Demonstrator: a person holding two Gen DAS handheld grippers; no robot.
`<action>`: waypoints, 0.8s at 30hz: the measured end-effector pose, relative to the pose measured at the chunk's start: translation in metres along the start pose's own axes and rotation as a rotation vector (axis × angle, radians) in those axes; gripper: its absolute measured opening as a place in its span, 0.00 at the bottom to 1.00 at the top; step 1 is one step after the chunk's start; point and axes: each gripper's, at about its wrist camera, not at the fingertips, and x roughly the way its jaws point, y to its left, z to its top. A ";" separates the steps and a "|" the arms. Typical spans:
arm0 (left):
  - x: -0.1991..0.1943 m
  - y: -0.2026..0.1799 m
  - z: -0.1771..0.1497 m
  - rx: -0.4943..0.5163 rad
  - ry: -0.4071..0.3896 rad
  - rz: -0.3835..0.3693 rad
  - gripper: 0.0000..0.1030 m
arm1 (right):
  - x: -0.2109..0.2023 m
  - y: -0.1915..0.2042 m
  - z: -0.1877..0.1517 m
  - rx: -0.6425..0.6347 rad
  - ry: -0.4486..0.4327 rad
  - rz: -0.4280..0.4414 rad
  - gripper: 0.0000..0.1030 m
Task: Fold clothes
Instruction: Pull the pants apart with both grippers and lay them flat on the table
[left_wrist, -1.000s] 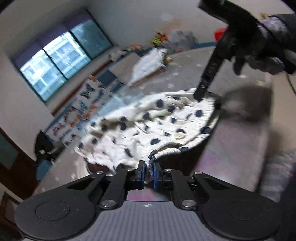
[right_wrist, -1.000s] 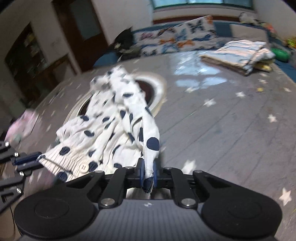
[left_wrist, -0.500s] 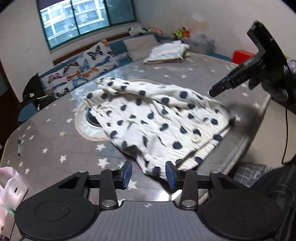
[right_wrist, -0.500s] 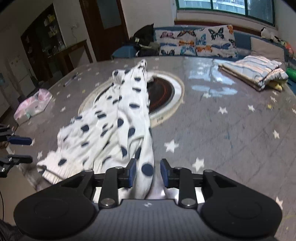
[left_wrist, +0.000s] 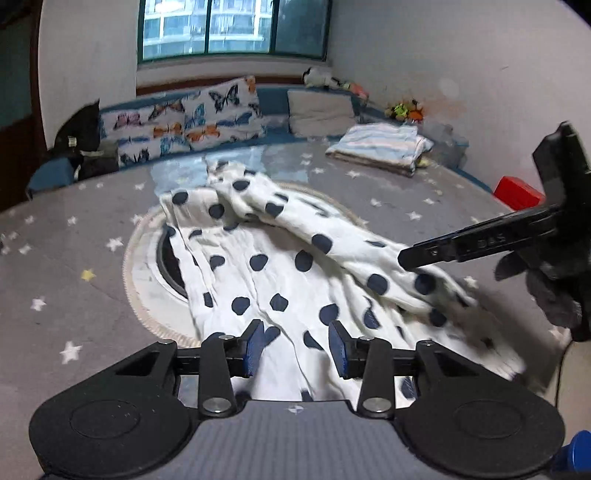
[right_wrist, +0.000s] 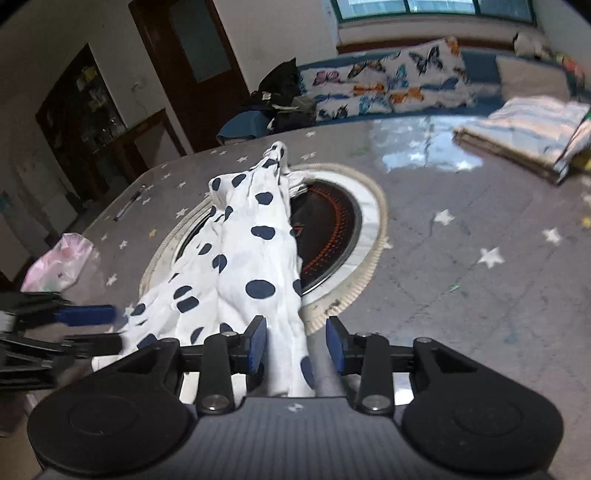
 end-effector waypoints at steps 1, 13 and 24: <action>0.008 0.002 0.001 -0.005 0.013 0.002 0.38 | 0.004 -0.002 0.001 0.013 0.005 0.011 0.34; 0.018 0.018 -0.013 0.032 0.095 0.077 0.36 | -0.009 -0.028 -0.019 0.056 0.010 -0.216 0.05; 0.027 0.021 0.011 0.019 0.101 0.094 0.41 | -0.010 -0.031 0.020 -0.027 -0.017 -0.231 0.25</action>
